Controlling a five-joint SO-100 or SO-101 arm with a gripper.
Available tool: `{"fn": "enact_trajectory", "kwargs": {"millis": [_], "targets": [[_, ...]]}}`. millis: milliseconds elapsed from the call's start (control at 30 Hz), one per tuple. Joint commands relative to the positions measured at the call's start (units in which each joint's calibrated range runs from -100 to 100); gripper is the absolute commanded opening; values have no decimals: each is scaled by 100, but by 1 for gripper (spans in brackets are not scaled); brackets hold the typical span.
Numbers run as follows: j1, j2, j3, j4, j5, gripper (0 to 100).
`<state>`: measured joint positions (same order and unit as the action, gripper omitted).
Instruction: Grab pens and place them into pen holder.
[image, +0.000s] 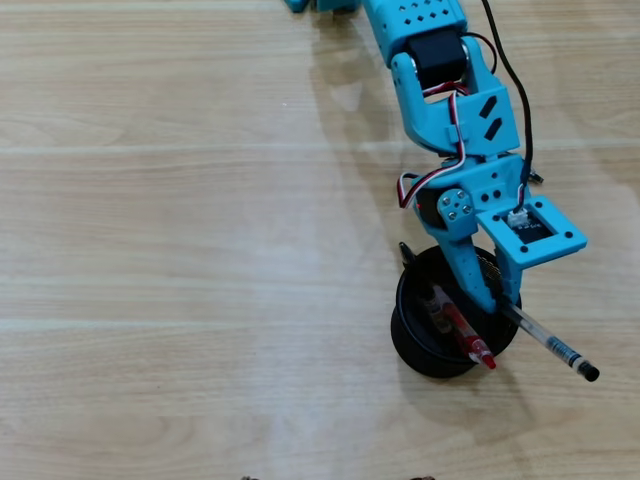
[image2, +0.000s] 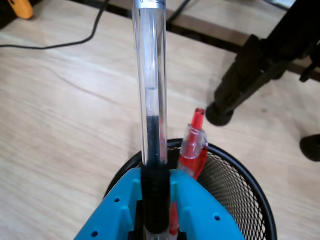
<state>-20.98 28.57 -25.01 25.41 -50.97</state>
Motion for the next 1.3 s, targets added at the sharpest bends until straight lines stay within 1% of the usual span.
{"fn": "enact_trajectory", "kwargs": {"millis": [0,433,467,533,600,633,767,900,1000,1100,1200,1267], "targets": [[-71,-101,-229,-139,36,8],[-39,-118,-220,-139,52,7],[-47,-135,-220,-130,110,7],[-128,-447,-211,-70,408,8],[-225,-811,-147,540,674,8],[-257,-1022,-156,1047,815,8],[-402,-1842,-201,3497,1244,8],[-676,-2265,-120,5620,1317,8],[-983,-2256,-102,6814,1317,8],[-1305,-2062,224,7399,1317,11],[-1684,-1749,641,7399,1317,17],[-1854,-1538,822,7382,1281,17]]}}
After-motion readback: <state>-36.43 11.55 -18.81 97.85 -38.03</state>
